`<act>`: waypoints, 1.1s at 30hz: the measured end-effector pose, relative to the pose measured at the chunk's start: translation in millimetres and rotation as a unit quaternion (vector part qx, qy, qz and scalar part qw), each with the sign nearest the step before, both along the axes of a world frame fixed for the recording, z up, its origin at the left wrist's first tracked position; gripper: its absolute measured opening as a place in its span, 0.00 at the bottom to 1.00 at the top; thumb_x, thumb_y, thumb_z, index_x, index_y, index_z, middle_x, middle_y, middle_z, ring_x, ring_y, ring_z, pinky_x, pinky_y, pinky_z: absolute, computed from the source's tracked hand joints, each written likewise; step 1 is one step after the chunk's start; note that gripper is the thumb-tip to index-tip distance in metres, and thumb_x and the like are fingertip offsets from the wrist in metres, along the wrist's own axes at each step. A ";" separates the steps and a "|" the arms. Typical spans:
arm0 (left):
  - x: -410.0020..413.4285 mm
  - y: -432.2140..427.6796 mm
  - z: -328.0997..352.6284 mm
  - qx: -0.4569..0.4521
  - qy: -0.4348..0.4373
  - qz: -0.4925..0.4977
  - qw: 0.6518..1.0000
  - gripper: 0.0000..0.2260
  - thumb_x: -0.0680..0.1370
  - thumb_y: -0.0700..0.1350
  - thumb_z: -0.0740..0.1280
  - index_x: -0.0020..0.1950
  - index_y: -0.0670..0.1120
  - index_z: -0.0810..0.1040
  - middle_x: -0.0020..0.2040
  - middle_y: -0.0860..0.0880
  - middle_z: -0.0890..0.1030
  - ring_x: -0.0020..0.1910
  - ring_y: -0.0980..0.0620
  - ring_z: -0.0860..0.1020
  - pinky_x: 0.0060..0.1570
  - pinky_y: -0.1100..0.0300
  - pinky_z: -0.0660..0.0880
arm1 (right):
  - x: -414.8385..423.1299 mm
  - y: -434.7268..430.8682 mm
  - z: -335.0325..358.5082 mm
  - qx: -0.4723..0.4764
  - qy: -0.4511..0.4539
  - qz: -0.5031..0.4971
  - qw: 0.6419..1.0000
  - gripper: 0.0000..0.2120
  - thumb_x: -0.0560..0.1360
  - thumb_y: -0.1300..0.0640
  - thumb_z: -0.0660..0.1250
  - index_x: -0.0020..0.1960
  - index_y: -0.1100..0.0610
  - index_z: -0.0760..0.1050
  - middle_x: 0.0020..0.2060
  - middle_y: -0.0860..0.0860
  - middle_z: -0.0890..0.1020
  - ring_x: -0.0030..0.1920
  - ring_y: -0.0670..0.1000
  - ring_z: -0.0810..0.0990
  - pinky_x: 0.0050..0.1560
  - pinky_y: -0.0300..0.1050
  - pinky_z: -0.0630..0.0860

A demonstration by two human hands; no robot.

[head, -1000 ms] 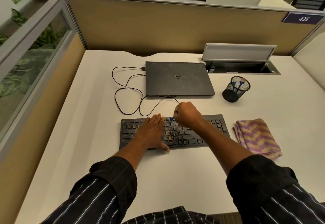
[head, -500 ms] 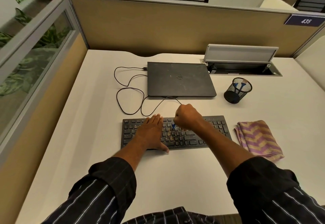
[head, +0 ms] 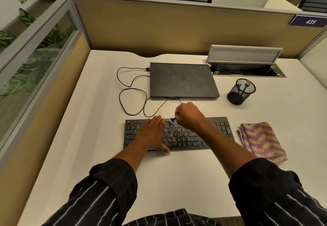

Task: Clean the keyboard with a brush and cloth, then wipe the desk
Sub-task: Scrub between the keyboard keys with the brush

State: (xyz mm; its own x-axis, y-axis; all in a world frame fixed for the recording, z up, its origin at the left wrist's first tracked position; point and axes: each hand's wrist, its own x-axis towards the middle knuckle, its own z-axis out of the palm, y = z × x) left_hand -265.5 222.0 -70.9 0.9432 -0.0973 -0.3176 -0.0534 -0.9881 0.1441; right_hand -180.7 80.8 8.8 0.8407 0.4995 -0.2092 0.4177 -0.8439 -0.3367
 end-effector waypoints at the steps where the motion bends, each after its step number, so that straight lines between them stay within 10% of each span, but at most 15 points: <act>1: -0.2 0.3 -0.1 0.001 0.000 0.000 1.000 0.63 0.63 0.75 0.71 0.82 0.41 0.44 0.83 0.42 0.46 0.82 0.44 0.45 0.80 0.47 0.46 | 0.2 -0.7 -0.8 -0.004 0.000 -0.006 1.000 0.08 0.75 0.62 0.65 0.46 0.62 0.83 0.40 0.56 0.84 0.39 0.52 0.82 0.45 0.49 0.82; 33: -6.3 11.4 1.3 0.005 0.000 0.005 1.000 0.63 0.64 0.75 0.71 0.82 0.41 0.43 0.83 0.42 0.45 0.81 0.44 0.44 0.79 0.49 0.44 | -2.0 12.3 0.6 0.012 0.037 -0.058 0.998 0.08 0.74 0.63 0.64 0.42 0.64 0.82 0.37 0.58 0.84 0.39 0.58 0.84 0.43 0.52 0.83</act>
